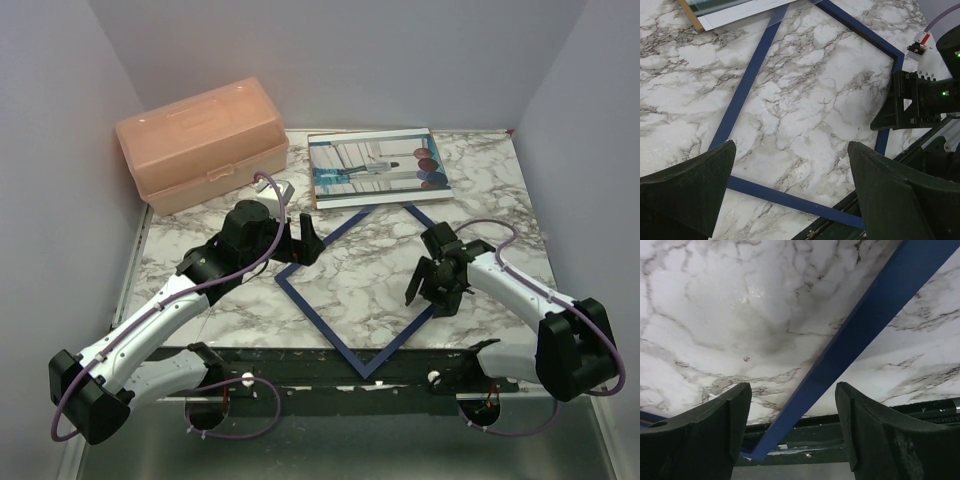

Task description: Put the photo into the frame

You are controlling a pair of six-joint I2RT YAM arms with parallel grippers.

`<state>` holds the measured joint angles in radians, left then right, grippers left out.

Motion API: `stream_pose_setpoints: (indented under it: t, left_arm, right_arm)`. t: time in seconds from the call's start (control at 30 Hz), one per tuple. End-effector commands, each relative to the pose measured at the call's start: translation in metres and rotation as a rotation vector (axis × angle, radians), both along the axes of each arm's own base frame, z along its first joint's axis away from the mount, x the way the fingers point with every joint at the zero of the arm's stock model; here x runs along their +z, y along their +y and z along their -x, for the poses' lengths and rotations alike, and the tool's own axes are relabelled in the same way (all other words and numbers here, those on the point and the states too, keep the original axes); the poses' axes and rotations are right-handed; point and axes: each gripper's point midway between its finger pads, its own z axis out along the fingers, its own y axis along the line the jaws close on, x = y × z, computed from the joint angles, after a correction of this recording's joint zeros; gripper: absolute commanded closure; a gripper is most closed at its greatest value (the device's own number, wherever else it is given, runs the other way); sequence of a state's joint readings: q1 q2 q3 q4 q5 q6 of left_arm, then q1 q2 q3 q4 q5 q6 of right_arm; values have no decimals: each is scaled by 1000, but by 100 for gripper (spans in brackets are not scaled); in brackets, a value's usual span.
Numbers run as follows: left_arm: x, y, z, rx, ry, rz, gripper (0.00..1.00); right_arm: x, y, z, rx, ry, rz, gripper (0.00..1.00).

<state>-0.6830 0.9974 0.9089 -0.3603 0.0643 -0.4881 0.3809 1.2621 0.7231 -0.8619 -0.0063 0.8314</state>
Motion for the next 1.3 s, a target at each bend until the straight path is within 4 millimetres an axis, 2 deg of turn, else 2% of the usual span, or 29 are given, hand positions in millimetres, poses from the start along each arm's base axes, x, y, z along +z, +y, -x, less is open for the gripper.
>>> stream_pose_setpoints:
  t: [0.0,0.33,0.63,0.83,0.9,0.97,1.0,1.07,1.17,1.27]
  left_arm:
    - [9,0,-2,-7,-21,-9,2]
    - [6,0,-2,-14,-22,-26,2]
    - [9,-3,0,-45,-43,-18,1]
    - [10,-15,11,-153,-63,6,1]
    - [14,-21,17,-202,-67,32,2]
    - [18,-27,24,-252,-71,60,2]
    - [19,-31,28,-274,-72,71,1]
    - [19,-34,31,-288,-68,74,1]
    - [16,-41,36,-310,-47,57,2]
    - [9,-52,41,-332,-11,37,1]
  right_arm:
    - [-12,-8,14,-18,38,49,26]
    - [-31,-10,-16,-22,-22,106,32]
    - [-36,-13,-39,-29,-67,157,38]
    - [-33,-18,-45,-4,-101,181,54]
    - [-30,-17,-45,-4,-113,173,64]
    - [-27,-16,-45,-5,-125,157,80]
    - [-24,-15,-44,-5,-128,152,84]
    - [-18,-12,-44,-7,-138,133,85]
    - [-3,-6,-48,-6,-161,100,94]
    - [15,-1,-52,-1,-191,67,95]
